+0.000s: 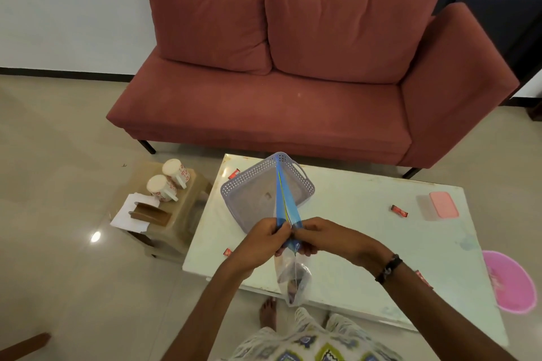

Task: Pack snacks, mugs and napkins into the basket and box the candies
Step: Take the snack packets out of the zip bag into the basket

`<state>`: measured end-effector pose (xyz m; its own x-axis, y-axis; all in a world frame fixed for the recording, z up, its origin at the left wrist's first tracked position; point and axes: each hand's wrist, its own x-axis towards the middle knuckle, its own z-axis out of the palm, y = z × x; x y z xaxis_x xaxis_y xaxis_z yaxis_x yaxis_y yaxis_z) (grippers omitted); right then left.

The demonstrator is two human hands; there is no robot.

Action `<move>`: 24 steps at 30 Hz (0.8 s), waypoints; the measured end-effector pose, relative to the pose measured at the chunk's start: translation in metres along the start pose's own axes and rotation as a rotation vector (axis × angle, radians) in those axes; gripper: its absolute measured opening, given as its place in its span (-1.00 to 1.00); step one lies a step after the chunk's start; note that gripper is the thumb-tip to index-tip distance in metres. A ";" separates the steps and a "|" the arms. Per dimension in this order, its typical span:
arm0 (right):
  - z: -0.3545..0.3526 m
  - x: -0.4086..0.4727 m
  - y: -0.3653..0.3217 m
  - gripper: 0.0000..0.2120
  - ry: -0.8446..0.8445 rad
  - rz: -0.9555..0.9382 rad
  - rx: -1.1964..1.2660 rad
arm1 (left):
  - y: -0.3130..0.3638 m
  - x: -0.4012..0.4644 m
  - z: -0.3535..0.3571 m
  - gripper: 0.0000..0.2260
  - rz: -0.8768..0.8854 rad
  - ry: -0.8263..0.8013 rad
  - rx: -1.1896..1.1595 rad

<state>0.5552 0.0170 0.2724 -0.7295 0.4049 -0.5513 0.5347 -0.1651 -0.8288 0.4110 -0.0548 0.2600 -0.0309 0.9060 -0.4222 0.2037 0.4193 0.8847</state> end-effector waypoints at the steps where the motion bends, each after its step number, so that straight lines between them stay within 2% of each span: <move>1: 0.005 0.000 0.002 -0.67 0.042 -0.040 0.082 | 0.002 -0.001 0.001 -0.76 -0.009 0.029 -0.076; 4: 0.017 0.007 0.008 -0.52 0.153 -0.089 0.351 | 0.009 -0.001 0.009 -0.74 -0.028 0.136 -0.344; 8: 0.023 0.008 0.003 -0.79 0.263 -0.172 0.519 | 0.016 0.001 0.014 -0.72 0.001 0.233 -0.501; 11: 0.026 0.009 0.003 -0.83 0.315 -0.205 0.701 | 0.017 0.002 0.017 -0.73 -0.014 0.299 -0.637; 13: 0.027 0.009 0.001 -0.81 0.331 -0.204 0.721 | 0.019 0.002 0.016 -0.76 -0.010 0.315 -0.648; 15: 0.021 0.005 -0.004 -0.76 0.316 -0.190 0.535 | 0.018 0.002 0.013 -0.77 0.017 0.283 -0.554; 18: 0.006 0.000 -0.013 -0.73 0.310 -0.133 0.017 | 0.013 0.003 0.006 -0.78 0.060 0.179 -0.318; 20: -0.004 0.004 -0.016 -0.73 0.357 -0.104 -0.210 | 0.009 0.004 0.005 -0.76 0.044 0.148 -0.215; 24: -0.014 0.013 -0.027 -0.79 0.423 -0.118 -0.298 | 0.010 0.002 0.006 -0.72 0.001 0.119 -0.042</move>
<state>0.5369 0.0391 0.2887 -0.5887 0.7430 -0.3184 0.6025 0.1408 -0.7856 0.4189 -0.0492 0.2672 -0.1468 0.9058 -0.3974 0.1630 0.4184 0.8935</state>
